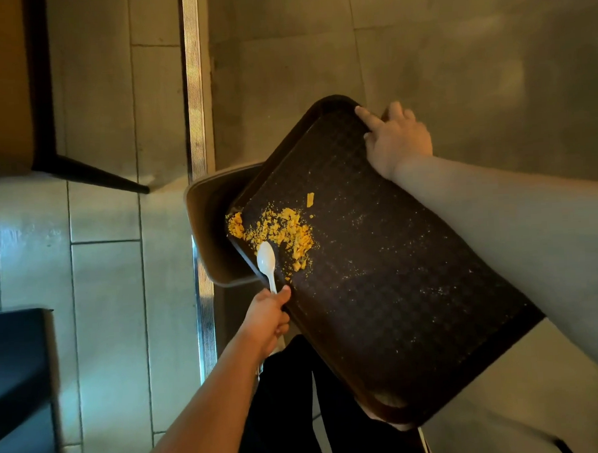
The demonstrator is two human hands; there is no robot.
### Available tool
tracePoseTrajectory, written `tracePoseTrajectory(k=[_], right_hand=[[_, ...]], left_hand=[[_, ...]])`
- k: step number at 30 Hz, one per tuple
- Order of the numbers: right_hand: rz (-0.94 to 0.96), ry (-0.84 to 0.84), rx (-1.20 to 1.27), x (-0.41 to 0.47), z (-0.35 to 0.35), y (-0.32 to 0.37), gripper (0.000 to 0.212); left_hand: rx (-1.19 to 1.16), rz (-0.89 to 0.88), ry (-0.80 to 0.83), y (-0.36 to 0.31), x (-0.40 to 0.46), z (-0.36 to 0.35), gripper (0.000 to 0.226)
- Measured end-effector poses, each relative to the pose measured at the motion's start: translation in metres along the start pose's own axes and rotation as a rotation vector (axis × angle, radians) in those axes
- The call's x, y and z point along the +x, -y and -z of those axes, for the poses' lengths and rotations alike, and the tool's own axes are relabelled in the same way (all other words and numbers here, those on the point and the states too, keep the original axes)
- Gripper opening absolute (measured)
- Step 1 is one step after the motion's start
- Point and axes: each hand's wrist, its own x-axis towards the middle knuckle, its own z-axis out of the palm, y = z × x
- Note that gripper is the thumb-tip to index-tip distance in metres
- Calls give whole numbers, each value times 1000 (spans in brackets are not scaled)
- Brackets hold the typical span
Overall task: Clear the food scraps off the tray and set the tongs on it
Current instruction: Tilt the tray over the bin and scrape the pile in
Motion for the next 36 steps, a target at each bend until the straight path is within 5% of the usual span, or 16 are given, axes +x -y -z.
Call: tracePoseTrajectory(k=[9, 19, 36], right_hand=[[187, -276, 399, -79, -15, 73, 42], [-58, 168, 1058, -177, -57, 113, 28], [-254, 441, 1068, -262, -121, 94, 44]], left_hand=[[13, 17, -2, -6, -9, 1, 11], [74, -56, -63, 1, -23, -4, 24], [-25, -151, -46, 5, -23, -11, 18]])
